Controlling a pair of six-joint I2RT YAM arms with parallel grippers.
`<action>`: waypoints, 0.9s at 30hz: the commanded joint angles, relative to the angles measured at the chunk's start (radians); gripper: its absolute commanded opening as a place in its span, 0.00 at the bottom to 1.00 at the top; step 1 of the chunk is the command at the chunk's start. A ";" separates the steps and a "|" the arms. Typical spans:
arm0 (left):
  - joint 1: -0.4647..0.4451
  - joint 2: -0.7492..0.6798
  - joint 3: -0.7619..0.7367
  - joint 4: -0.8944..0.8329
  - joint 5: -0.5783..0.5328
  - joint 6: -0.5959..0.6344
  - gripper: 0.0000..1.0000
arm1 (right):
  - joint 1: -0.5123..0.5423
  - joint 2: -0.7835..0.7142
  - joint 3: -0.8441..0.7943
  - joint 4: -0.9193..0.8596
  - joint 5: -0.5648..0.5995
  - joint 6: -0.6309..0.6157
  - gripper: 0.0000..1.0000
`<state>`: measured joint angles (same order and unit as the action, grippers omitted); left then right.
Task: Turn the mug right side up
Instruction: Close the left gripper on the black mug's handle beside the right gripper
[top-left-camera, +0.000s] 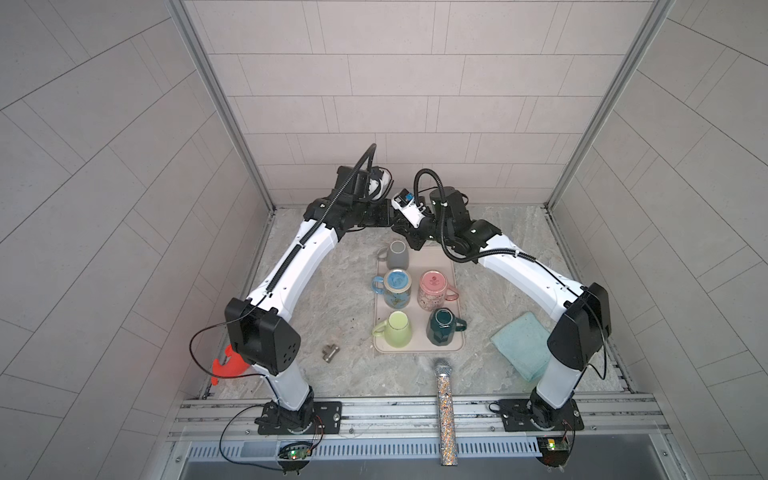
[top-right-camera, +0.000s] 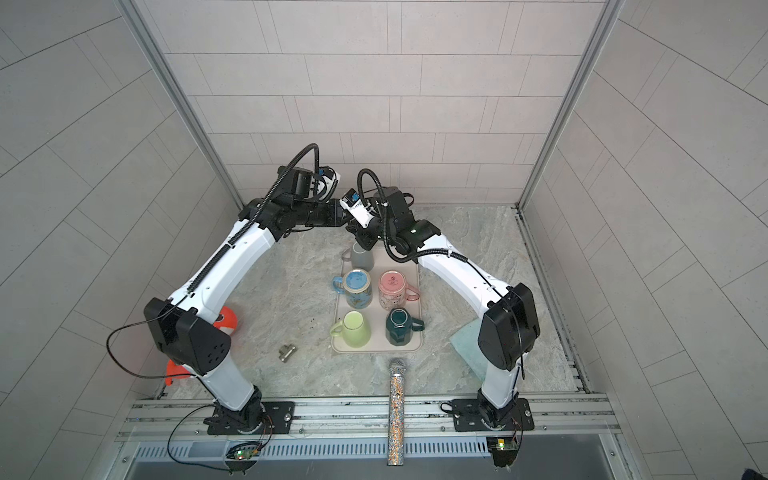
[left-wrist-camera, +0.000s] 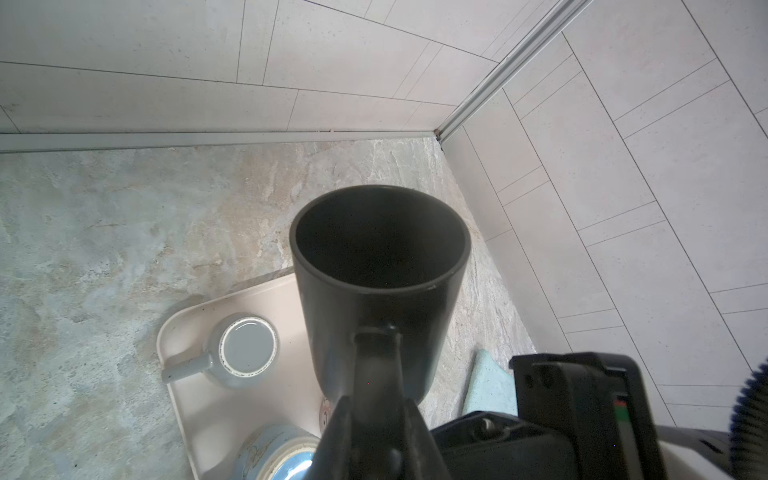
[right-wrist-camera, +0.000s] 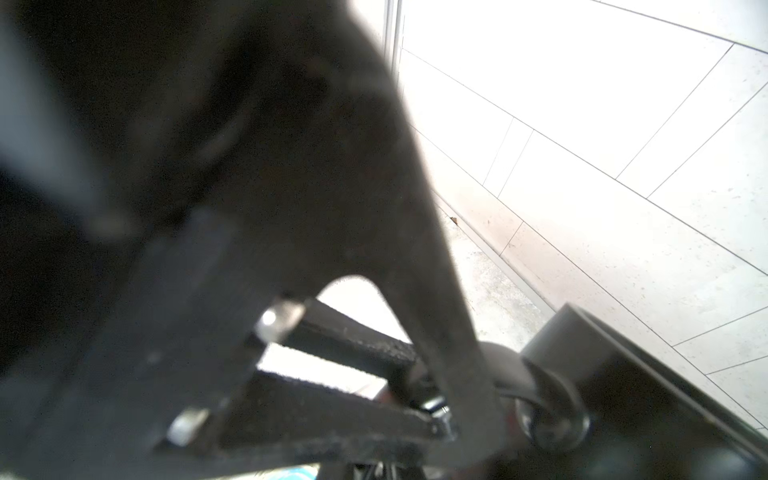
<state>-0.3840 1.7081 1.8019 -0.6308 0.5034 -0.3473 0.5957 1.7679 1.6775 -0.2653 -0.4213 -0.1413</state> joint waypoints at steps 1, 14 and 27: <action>-0.040 -0.026 -0.021 0.009 -0.046 0.071 0.00 | 0.015 0.006 0.039 0.105 0.017 -0.014 0.04; -0.021 -0.030 -0.025 0.019 -0.072 0.066 0.00 | 0.002 0.035 0.045 0.139 0.015 0.011 0.12; 0.021 -0.027 -0.039 0.045 -0.093 0.052 0.00 | -0.014 0.080 0.078 0.156 0.006 0.033 0.23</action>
<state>-0.3641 1.7065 1.7679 -0.6056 0.3859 -0.3164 0.5926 1.8469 1.7153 -0.1894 -0.4290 -0.0940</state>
